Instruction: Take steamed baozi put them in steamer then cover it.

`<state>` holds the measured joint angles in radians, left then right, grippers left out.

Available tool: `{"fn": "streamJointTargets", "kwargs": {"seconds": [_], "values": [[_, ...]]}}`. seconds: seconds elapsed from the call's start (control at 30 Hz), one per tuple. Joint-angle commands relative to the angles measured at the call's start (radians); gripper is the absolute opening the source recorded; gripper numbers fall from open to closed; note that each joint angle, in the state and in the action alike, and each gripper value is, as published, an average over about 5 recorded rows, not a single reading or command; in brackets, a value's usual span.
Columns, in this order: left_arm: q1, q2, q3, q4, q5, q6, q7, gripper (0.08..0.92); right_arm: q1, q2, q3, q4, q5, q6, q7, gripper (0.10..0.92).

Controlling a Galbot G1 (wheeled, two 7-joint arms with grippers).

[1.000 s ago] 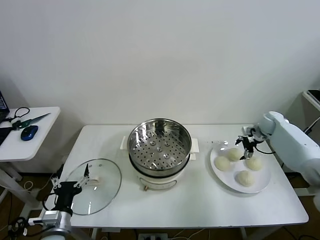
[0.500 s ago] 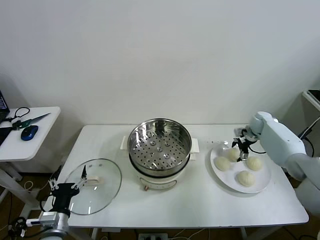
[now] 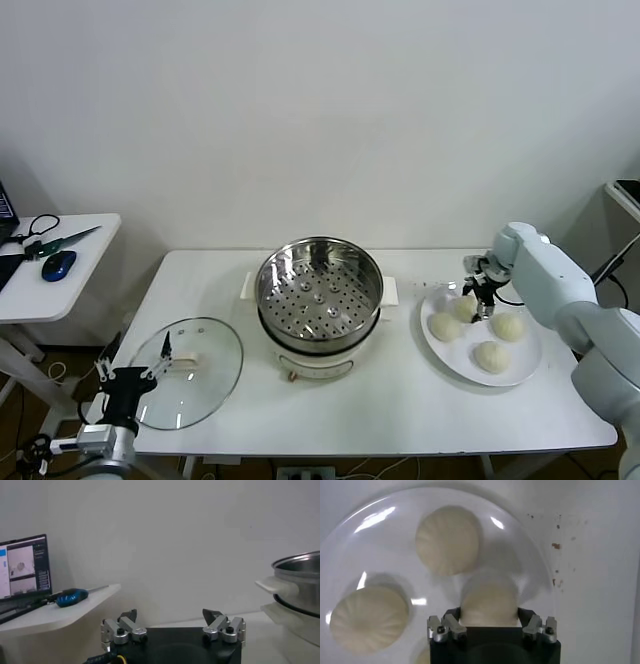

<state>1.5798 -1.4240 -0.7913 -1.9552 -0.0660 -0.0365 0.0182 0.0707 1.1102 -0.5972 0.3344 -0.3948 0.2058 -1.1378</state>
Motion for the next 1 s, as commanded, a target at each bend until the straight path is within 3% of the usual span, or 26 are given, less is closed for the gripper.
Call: {"fn": "streamJointTargets", "kwargs": {"seconds": [0.03,0.33,0.57,0.8,1.0], "values": [[0.002,-0.001,0.0,-0.001,0.0,0.0,0.0,0.823,0.014,0.003,0.013,-0.01,-0.014,0.015,-0.006,0.708],[0.009,0.0,-0.007,-0.008,-0.006,0.0,-0.001,0.823,0.207,-0.084,-0.283,0.235,0.182,0.069,-0.069,0.696],[0.019,-0.001,-0.005,-0.017,-0.008,0.0,-0.001,0.823,0.457,-0.031,-0.537,0.404,0.303,0.194,-0.079,0.701],[0.028,-0.005,0.0,-0.024,-0.01,-0.003,-0.002,0.823,0.562,0.116,-0.569,0.477,0.295,0.32,-0.087,0.701],[0.035,0.003,0.01,-0.028,-0.015,-0.005,-0.003,0.823,0.545,0.229,-0.551,0.575,0.177,0.394,-0.062,0.698]]}}
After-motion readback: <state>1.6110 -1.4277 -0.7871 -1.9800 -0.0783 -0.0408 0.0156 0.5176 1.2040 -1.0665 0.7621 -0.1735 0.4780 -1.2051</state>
